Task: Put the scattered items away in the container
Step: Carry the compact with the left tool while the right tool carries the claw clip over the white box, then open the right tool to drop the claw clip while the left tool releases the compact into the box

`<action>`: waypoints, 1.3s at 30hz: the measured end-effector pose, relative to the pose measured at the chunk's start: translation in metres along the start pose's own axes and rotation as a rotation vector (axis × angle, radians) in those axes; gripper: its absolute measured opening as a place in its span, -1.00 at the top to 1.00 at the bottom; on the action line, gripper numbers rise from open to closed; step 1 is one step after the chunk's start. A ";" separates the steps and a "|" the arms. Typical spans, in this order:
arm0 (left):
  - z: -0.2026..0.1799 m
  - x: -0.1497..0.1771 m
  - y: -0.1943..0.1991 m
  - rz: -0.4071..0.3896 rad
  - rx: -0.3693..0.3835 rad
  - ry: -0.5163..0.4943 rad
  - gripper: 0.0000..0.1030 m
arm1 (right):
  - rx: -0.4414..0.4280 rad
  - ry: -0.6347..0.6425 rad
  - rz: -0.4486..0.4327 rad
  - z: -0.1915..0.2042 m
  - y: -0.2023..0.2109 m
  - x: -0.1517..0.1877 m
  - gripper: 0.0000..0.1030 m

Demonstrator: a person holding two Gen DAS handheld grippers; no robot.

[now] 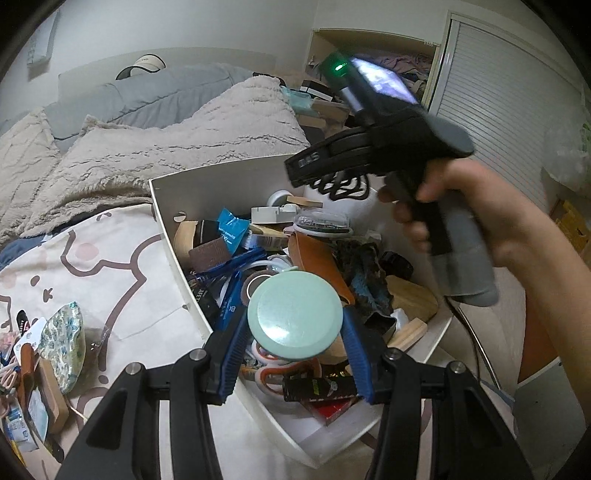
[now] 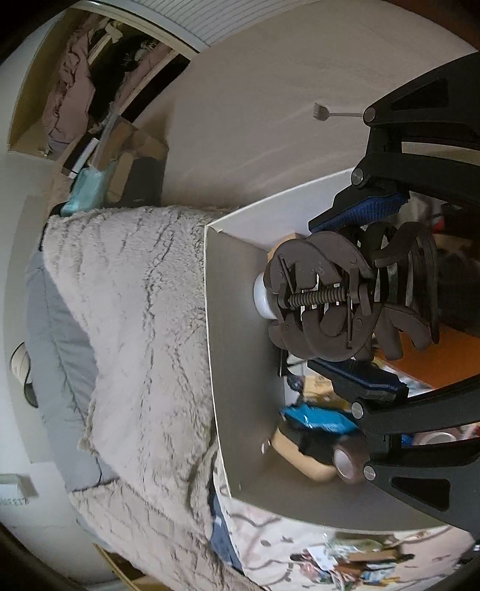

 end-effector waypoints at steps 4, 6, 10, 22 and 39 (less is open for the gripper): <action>0.000 -0.004 -0.003 0.002 -0.001 -0.009 0.03 | 0.005 -0.026 0.039 -0.003 -0.019 -0.003 -0.28; 0.000 -0.006 -0.004 0.003 0.004 -0.007 0.03 | -0.019 -0.048 0.080 -0.006 -0.026 0.000 -0.30; 0.003 -0.016 -0.006 0.001 0.015 0.019 0.03 | -0.055 -0.056 0.060 -0.006 -0.016 0.003 -0.94; -0.010 -0.014 -0.020 0.119 -0.009 -0.019 0.03 | -0.175 -0.001 -0.043 0.010 0.051 0.020 -0.94; -0.006 -0.010 -0.006 0.083 -0.053 0.006 -0.66 | -0.174 -0.052 -0.105 -0.013 0.085 0.053 -0.94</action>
Point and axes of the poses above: each gripper's, at about its wrist camera, not at the fingertips, and y roughly against the way its jaws point, z to its left, x to its underside, the point moved 4 cm from there along -y, roughly the way its jaws point, and after that the axes turned 7 degrees about -z, right-handed, at the moved point
